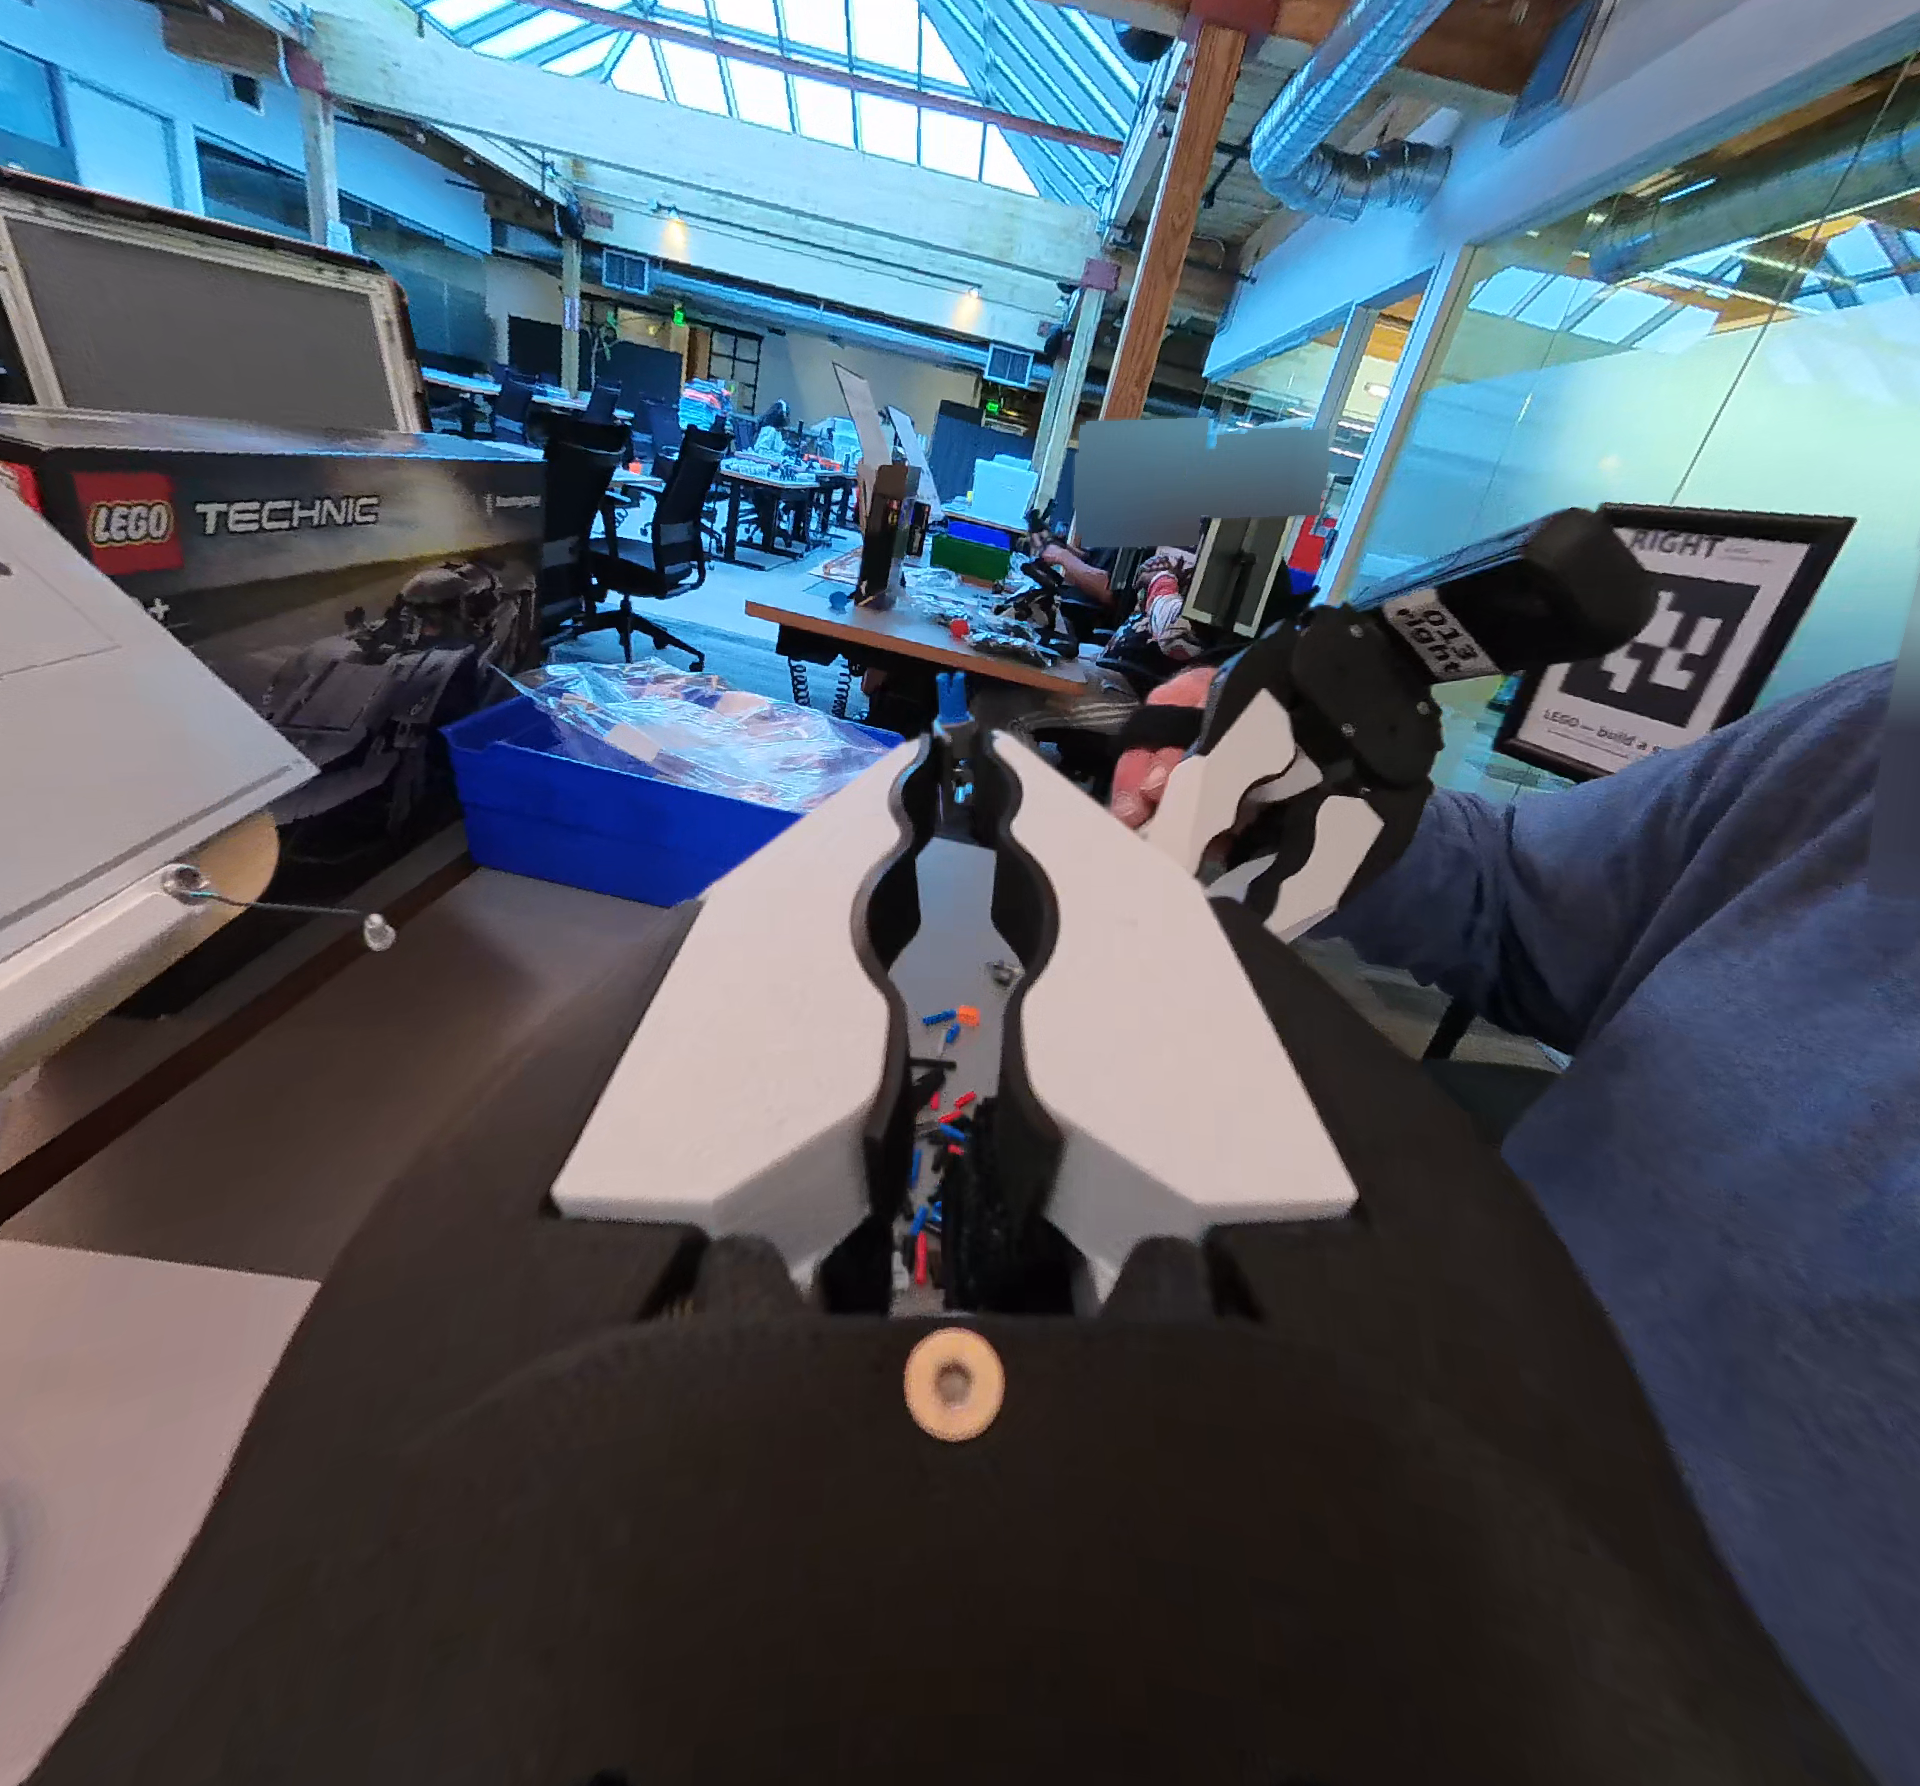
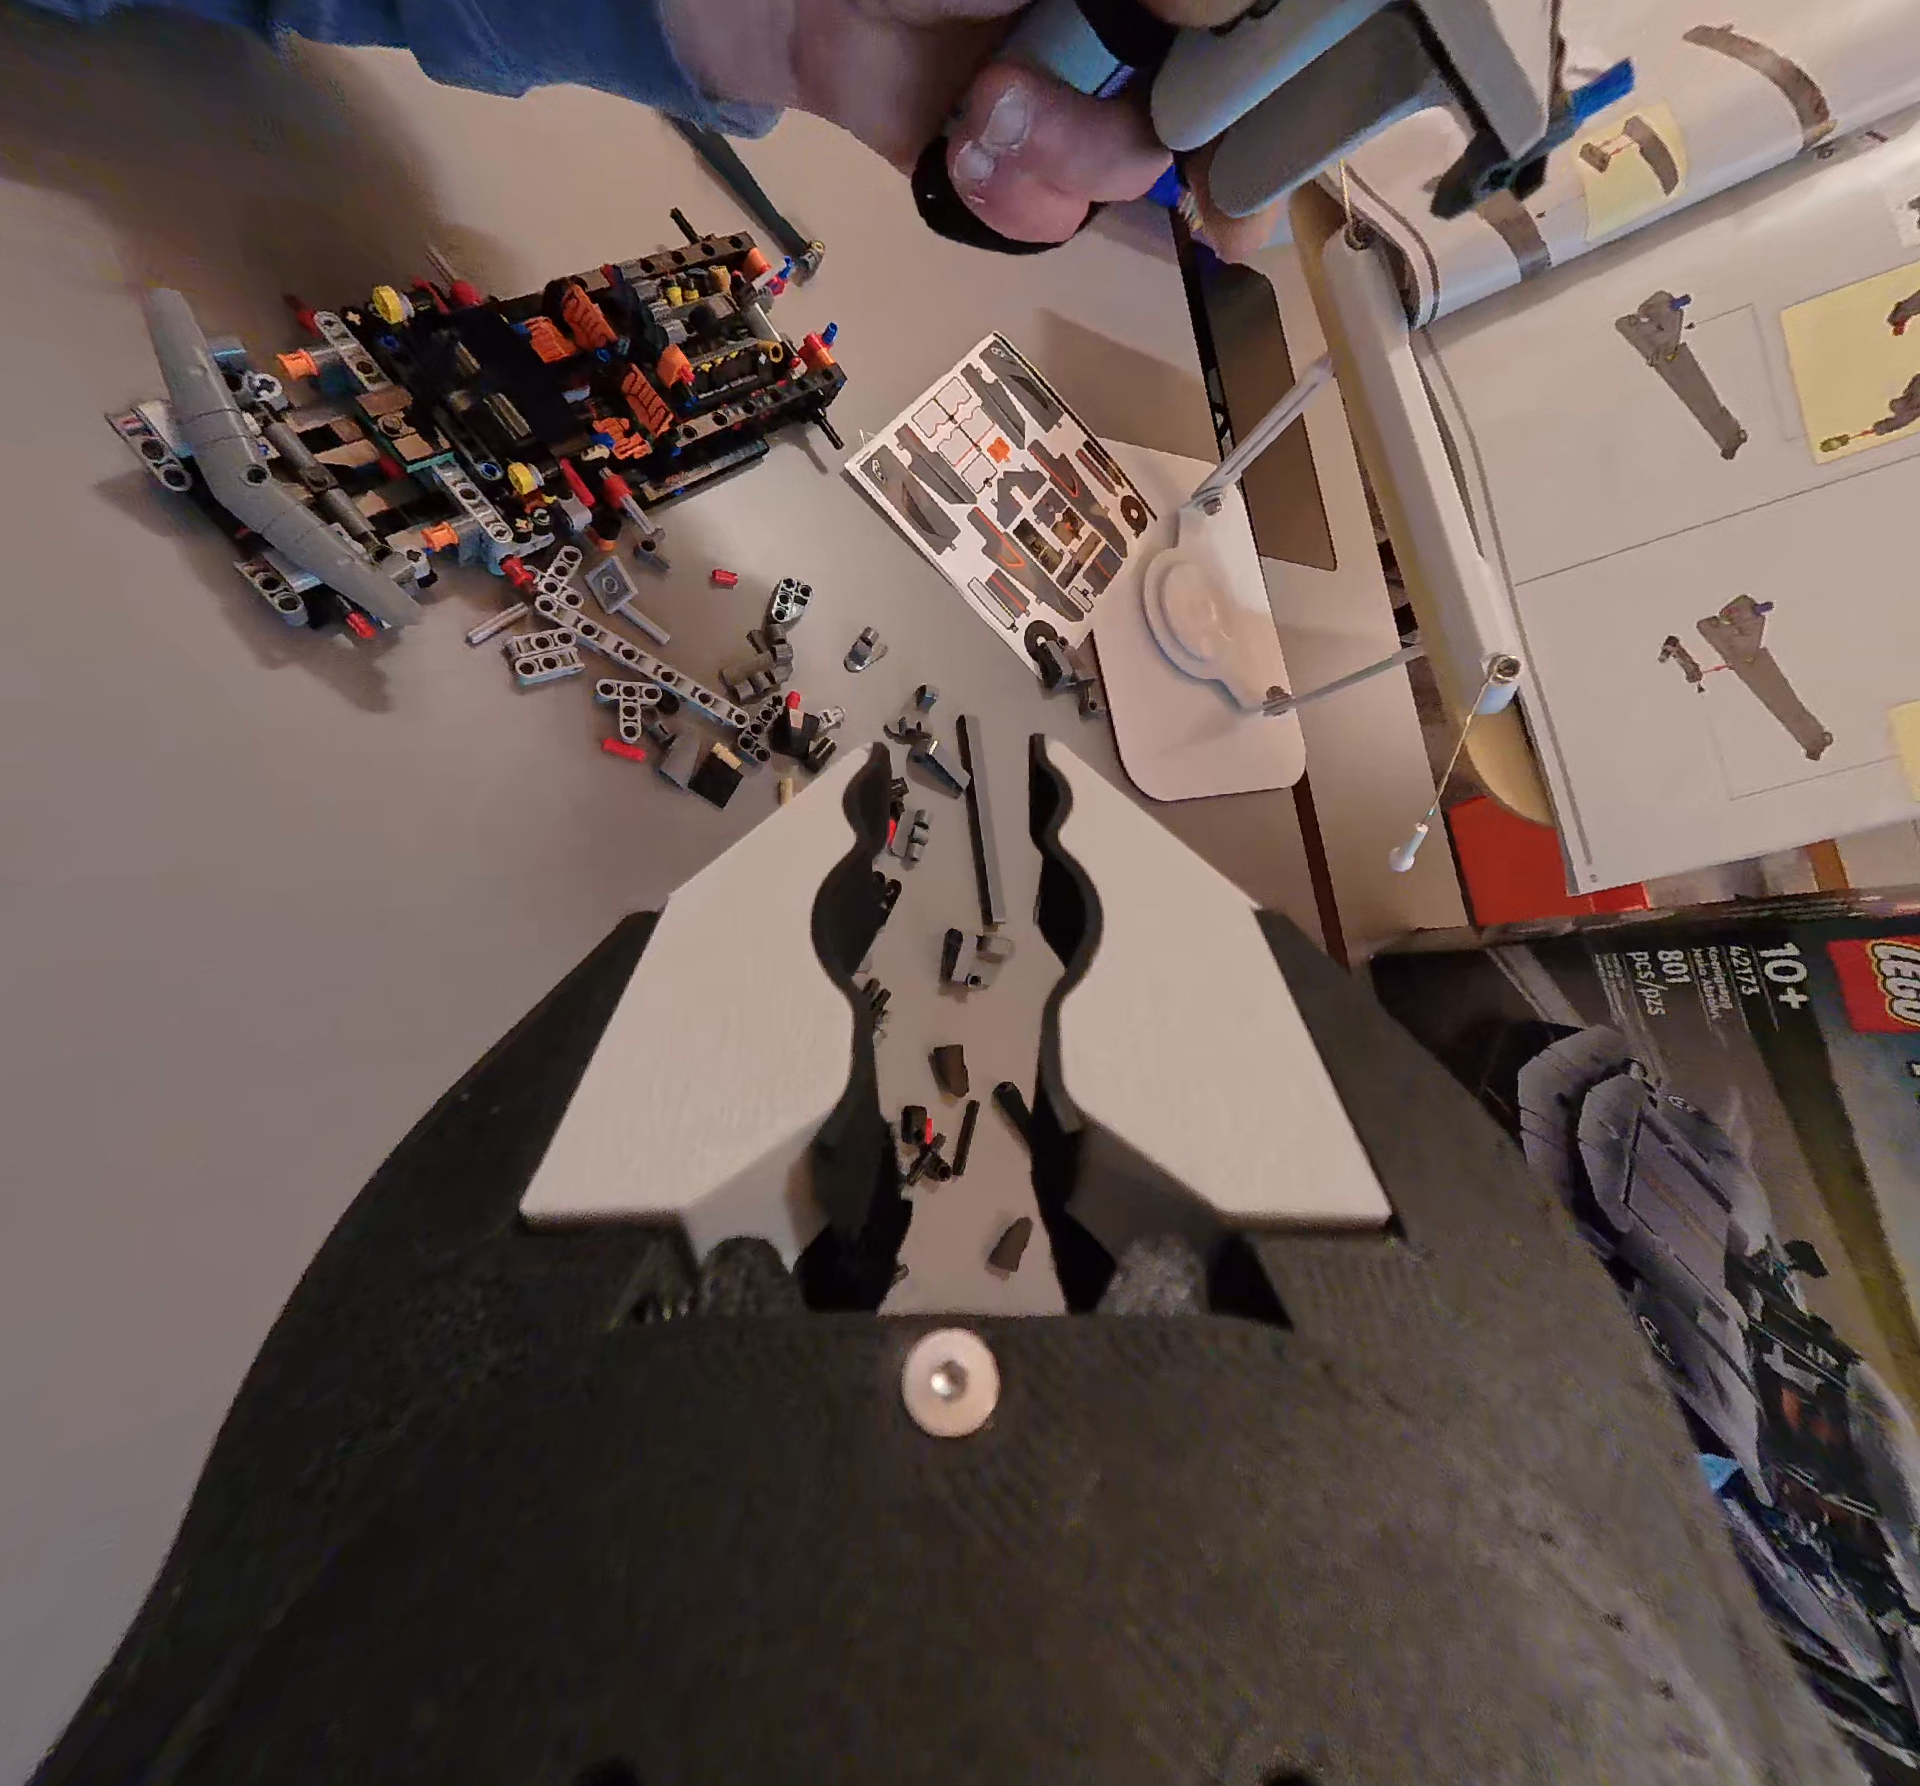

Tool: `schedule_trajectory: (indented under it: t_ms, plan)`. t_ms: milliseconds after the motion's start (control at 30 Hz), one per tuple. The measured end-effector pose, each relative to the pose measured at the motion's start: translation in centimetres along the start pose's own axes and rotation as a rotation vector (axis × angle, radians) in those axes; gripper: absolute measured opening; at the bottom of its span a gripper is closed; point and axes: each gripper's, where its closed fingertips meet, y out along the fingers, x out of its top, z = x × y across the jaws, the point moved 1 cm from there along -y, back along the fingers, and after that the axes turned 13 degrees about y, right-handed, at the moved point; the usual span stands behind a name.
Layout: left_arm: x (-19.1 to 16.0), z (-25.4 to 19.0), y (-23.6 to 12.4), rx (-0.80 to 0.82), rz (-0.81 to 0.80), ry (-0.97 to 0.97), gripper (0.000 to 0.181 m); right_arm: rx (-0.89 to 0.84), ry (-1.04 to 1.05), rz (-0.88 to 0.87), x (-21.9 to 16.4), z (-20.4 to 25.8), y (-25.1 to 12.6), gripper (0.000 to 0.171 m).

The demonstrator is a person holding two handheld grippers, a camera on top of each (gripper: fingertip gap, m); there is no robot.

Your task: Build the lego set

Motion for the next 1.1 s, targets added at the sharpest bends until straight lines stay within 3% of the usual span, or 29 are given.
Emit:
schedule_trajectory:
  t_ms: [33, 367, 633, 900, 1100]
  plan:
    - [-0.1, 0.3, 0.0, 0.006, -0.002, 0.0, 0.005, -0.007, -0.002, 0.0, -0.1, -0.2, 0.0, 0.024]
    - [0.0, 1.1, -0.5, -0.015, -0.031, -0.05, 0.005, 0.025, 0.165, -0.159, 2.7, -2.5, 1.1, 0.026]
    - [0.4, 1.0, -0.9, -0.069, -0.065, -0.086, 0.005, 0.025, 0.168, -0.194, 3.6, -3.3, 1.2, 0.025]
    - [2.7, -2.4, -2.0, -0.35, -0.23, -0.095, 0.004, 0.016, 0.192, -0.19, 2.2, -2.9, 0.0, 0.025]
    - [3.1, -3.6, -2.1, -0.417, -0.258, -0.078, 0.004, 0.019, 0.196, -0.201, 2.2, -2.5, -0.3, 0.025]
